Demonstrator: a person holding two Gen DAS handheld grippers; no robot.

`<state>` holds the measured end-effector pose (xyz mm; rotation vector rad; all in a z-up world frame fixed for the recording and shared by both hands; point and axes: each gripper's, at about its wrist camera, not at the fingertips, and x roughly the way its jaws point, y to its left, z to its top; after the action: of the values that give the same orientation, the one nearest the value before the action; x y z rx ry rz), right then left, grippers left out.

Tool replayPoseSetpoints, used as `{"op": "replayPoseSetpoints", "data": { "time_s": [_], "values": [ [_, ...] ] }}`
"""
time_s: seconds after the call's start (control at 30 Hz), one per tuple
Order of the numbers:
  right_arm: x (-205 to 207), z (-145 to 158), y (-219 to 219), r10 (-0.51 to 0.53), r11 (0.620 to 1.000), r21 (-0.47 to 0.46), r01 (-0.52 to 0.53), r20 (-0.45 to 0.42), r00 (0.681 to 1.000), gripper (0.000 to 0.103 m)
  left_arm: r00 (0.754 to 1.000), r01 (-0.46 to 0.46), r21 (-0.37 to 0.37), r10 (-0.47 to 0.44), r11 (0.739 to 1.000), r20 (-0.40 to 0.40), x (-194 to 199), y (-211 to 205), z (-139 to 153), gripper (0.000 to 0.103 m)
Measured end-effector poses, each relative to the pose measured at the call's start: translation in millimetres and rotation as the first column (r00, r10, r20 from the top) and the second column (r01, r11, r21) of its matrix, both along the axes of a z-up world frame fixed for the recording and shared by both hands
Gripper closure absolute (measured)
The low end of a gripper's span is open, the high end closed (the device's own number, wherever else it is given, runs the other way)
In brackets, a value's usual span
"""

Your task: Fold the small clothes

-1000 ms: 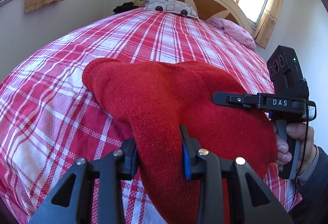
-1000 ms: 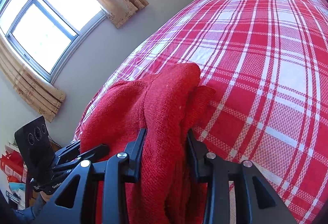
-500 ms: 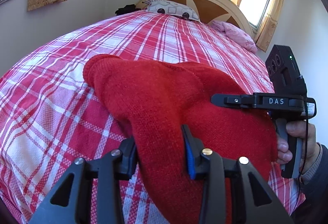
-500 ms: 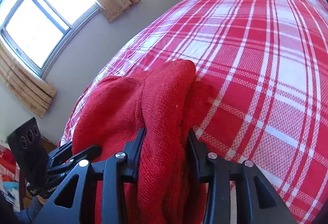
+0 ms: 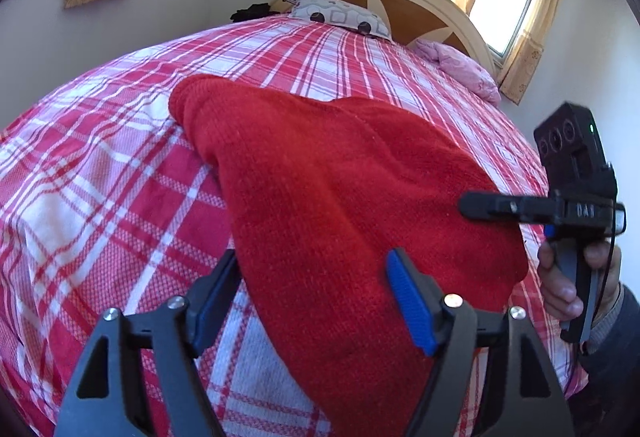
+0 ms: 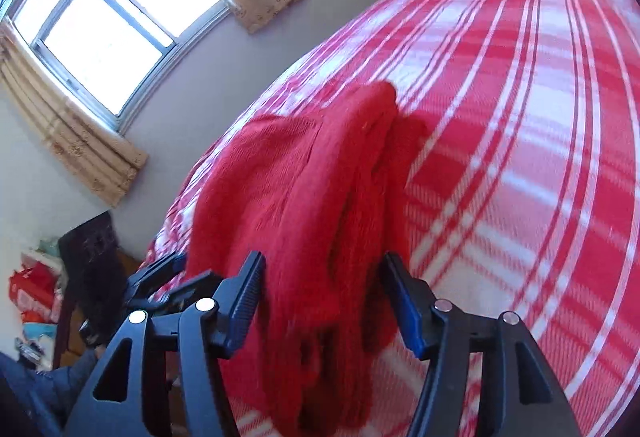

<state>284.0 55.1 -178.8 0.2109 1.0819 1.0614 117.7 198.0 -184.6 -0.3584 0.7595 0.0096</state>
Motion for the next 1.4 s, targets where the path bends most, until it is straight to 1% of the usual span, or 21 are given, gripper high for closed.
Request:
{"op": "replayPoseSetpoints", "data": {
  "time_s": [0.2,0.23,0.27,0.3,0.4,0.43,0.47,0.5,0.53,0.57,0.6,0.67,0.77,0.97,1.0,1.03,1.1,1.13,1.2,1.3,1.4],
  "values": [
    [-20,-8,-7,0.025,1.0,-0.016,-0.025,0.038,0.999,0.042,1.0,-0.007,-0.048,0.006,0.999,-0.022,2,-2,-5,0.027],
    [-19,-7,-5,0.023,1.0,-0.019,-0.022,0.033,0.999,0.054,0.999,-0.004,-0.061,0.002,0.998,-0.033,3,-3,-5,0.03],
    [-20,-5,-4,0.02,0.999,-0.028,-0.02,0.03,0.999,0.06,0.999,0.009,-0.087,-0.013,0.996,-0.044,3,-4,-4,0.04],
    [-21,-1,-4,0.017,1.0,-0.026,-0.017,0.023,1.0,0.065,0.998,0.007,-0.096,-0.013,0.995,-0.057,3,-4,-1,0.044],
    [-30,19,-8,0.038,0.999,-0.007,-0.038,0.014,0.999,0.068,0.993,0.021,-0.154,-0.039,0.988,-0.111,-1,-11,8,0.046],
    [-31,23,-9,0.042,0.999,-0.004,-0.042,0.007,0.999,0.068,0.991,0.029,-0.151,-0.048,0.988,-0.127,-3,-16,7,0.046],
    [-33,27,-10,0.044,0.999,-0.013,-0.044,0.009,0.999,0.068,0.989,0.032,-0.124,-0.049,0.992,-0.138,-4,-20,6,0.044],
    [-35,27,-11,0.044,0.998,-0.053,-0.043,0.021,0.999,0.067,0.99,0.029,-0.08,-0.04,0.996,-0.137,-4,-24,5,0.034],
    [-36,24,-7,0.041,0.992,-0.124,-0.035,0.046,0.998,0.067,0.992,0.019,-0.049,-0.025,0.999,-0.125,-5,-24,3,0.03],
    [-38,17,-7,0.04,0.982,-0.186,-0.026,0.072,0.997,0.067,0.992,0.003,-0.039,-0.008,0.999,-0.124,-4,-23,-1,0.019],
    [-39,9,-4,0.038,0.975,-0.222,-0.02,0.081,0.996,0.064,0.992,-0.017,-0.059,0.009,0.998,-0.127,-4,-18,-4,0.016],
    [-35,3,-10,0.006,0.983,-0.182,0.005,0.061,0.998,0.057,0.993,-0.024,-0.097,0.013,0.995,-0.113,-6,-11,-8,0.014],
    [-30,-1,-25,-0.03,0.992,-0.122,0.03,0.001,1.0,0.051,0.994,-0.024,-0.073,0.017,0.997,-0.106,-10,-10,-7,0.009],
    [-58,36,-33,-0.063,0.993,-0.086,0.082,0.196,0.978,0.051,0.993,-0.049,-0.046,0.044,0.998,-0.111,-11,-6,-7,0.0],
    [-63,40,-31,-0.054,0.993,-0.089,0.076,0.221,0.974,0.048,0.993,-0.052,-0.051,0.046,0.997,-0.112,-11,-5,-9,0.0],
    [-69,41,-28,-0.043,0.99,-0.117,0.073,0.241,0.97,0.044,0.993,-0.054,-0.055,0.047,0.997,-0.111,-11,-4,-10,0.0],
    [-73,29,-15,-0.024,0.966,-0.242,0.093,0.272,0.962,0.044,0.993,-0.051,-0.045,0.046,0.998,-0.104,-12,-6,-9,0.0],
    [-73,17,-10,-0.012,0.951,-0.295,0.093,0.267,0.964,0.04,0.994,-0.046,-0.029,0.043,0.998,-0.104,-12,-8,-9,0.0],
    [-70,10,-9,-0.042,0.951,-0.283,0.124,0.279,0.959,0.025,0.995,-0.05,0.013,0.051,0.999,-0.091,-16,-11,-4,0.0],
    [-71,15,-19,-0.088,0.953,-0.256,0.161,0.272,0.958,0.023,0.995,-0.051,0.099,0.059,0.994,-0.074,-22,-16,10,0.0],
    [-85,41,-29,-0.136,0.949,-0.219,0.226,0.361,0.922,0.023,0.996,-0.079,0.204,0.083,0.976,-0.012,-37,-19,30,0.0]
  ]
}}
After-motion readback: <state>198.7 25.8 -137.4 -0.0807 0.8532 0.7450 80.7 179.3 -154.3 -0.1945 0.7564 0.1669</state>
